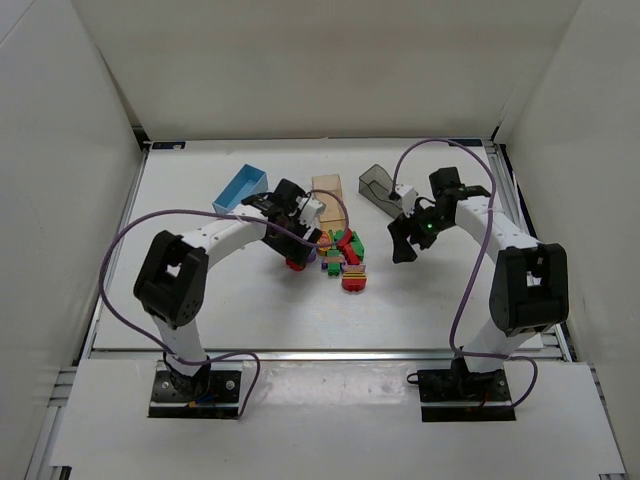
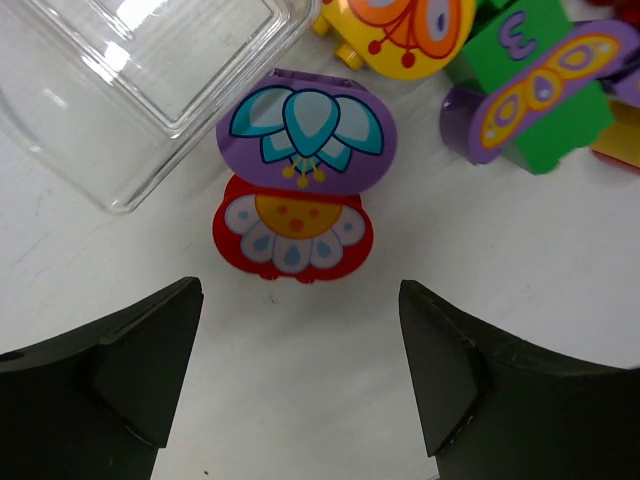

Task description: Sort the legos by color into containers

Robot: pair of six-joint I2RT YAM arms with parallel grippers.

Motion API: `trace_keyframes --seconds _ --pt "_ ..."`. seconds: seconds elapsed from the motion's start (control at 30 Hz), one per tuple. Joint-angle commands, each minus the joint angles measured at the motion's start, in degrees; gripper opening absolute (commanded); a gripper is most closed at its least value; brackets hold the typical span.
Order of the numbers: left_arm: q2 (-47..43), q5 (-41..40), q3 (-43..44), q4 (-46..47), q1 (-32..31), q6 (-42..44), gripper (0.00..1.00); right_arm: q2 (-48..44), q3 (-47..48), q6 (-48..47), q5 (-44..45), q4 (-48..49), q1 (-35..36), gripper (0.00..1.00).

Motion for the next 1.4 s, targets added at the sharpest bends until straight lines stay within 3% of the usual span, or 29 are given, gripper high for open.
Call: trace_keyframes --seconds 0.0,0.67,1.37 --pt "2.30 -1.96 2.38 1.29 -0.51 -0.01 0.90 -1.16 2.81 -0.28 -0.71 -0.06 -0.70 0.94" --pt "7.58 4.19 4.66 2.78 2.83 7.03 0.88 2.71 6.33 -1.16 -0.62 -0.15 -1.67 0.94" --pt "8.81 8.77 5.54 2.96 1.60 15.46 0.87 3.85 5.89 -1.87 -0.80 -0.50 -1.58 0.94"
